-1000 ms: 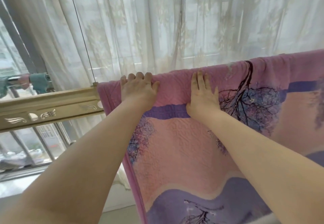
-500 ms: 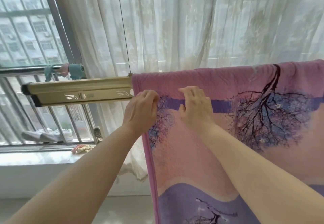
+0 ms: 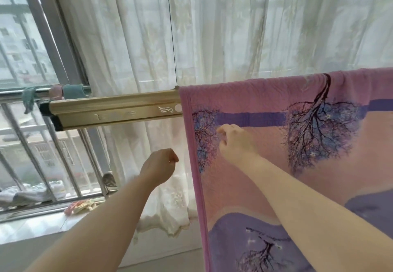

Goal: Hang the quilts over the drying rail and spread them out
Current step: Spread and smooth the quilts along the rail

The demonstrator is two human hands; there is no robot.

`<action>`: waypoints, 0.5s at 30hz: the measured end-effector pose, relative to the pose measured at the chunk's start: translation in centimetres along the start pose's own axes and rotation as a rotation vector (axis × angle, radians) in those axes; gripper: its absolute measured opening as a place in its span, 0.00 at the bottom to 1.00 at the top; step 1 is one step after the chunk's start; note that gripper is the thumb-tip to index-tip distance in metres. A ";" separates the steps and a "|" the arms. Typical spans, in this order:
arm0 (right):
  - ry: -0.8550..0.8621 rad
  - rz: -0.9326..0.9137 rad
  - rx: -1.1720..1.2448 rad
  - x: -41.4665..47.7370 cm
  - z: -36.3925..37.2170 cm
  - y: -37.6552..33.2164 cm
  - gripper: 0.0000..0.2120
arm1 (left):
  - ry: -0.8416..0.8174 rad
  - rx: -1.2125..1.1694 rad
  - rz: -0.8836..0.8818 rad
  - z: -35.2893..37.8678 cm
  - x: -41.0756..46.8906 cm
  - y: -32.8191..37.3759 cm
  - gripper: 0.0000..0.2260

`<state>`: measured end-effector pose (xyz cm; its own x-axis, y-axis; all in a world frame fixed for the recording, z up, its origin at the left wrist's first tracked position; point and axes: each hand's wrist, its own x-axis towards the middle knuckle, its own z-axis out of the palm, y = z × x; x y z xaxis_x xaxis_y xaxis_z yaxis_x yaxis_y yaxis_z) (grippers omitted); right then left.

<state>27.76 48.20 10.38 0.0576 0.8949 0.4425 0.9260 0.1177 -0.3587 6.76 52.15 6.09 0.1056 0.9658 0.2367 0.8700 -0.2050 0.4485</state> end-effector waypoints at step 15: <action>-0.046 0.169 -0.037 2.7 6.0 -5.4 0.13 | -0.503 -0.529 0.100 2.9 6.1 -4.3 0.29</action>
<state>20.70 52.57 8.57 0.1969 0.9196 0.3400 0.9178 -0.0510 -0.3937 5.04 59.43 3.11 0.4907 0.8686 -0.0684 0.5090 -0.2220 0.8316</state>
